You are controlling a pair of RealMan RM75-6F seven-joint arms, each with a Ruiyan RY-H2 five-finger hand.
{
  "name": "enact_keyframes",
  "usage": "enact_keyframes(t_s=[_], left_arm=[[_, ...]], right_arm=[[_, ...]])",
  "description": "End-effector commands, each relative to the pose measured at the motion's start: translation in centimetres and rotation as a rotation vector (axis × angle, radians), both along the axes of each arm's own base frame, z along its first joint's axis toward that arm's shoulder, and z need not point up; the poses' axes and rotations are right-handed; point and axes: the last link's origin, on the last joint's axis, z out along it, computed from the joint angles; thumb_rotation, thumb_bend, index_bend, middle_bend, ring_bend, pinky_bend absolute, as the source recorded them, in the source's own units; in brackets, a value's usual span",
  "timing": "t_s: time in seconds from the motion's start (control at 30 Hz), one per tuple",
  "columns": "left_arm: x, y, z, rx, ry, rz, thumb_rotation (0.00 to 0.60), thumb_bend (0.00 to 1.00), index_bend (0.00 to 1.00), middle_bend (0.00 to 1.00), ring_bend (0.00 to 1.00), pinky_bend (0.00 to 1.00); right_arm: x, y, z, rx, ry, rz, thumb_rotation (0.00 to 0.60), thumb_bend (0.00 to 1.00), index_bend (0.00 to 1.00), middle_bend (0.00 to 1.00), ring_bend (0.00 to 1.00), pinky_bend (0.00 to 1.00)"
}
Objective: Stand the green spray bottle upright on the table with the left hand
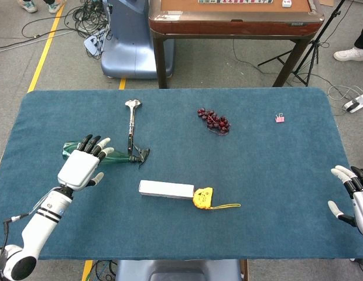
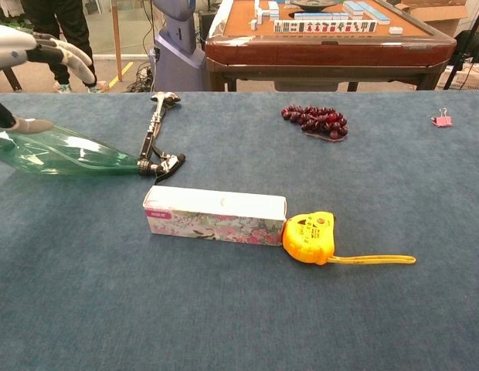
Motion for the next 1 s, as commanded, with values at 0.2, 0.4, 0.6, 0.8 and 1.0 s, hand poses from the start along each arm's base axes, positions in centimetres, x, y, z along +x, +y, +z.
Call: enact_keyframes(t_s=[0.2, 0.4, 0.6, 0.8, 1.0], left_arm=[[1.2, 4.1, -4.3, -0.017, 0.167, 0.054, 0.600, 0.33, 0.23, 0.14, 0.00, 0.00], [1.4, 5.5, -6.3, -0.018, 0.275, 0.089, 0.600, 0.33, 0.23, 0.14, 0.00, 0.00], [1.4, 6.3, -8.0, -0.007, 0.408, 0.105, 0.600, 0.33, 0.23, 0.14, 0.00, 0.00], [1.5, 7.0, -9.2, 0.013, 0.506, 0.121, 0.600, 0.32, 0.23, 0.14, 0.00, 0.00], [1.5, 7.8, -10.0, 0.029, 0.554, 0.141, 0.600, 0.32, 0.26, 0.17, 0.00, 0.00]], right_arm=[[-0.1, 0.0, 0.0, 0.004, -0.001, -0.003, 0.600, 0.25, 0.21, 0.20, 0.08, 0.12], [-0.2, -0.1, 0.1, 0.004, 0.000, -0.006, 0.600, 0.25, 0.21, 0.20, 0.08, 0.12], [-0.6, 0.1, 0.0, 0.010, -0.008, -0.022, 0.600, 0.25, 0.21, 0.20, 0.08, 0.12], [-0.8, 0.1, 0.1, 0.006, -0.005, -0.025, 0.600, 0.25, 0.21, 0.20, 0.08, 0.12], [-0.9, 0.2, 0.3, 0.002, -0.002, -0.032, 0.600, 0.25, 0.21, 0.20, 0.08, 0.12]])
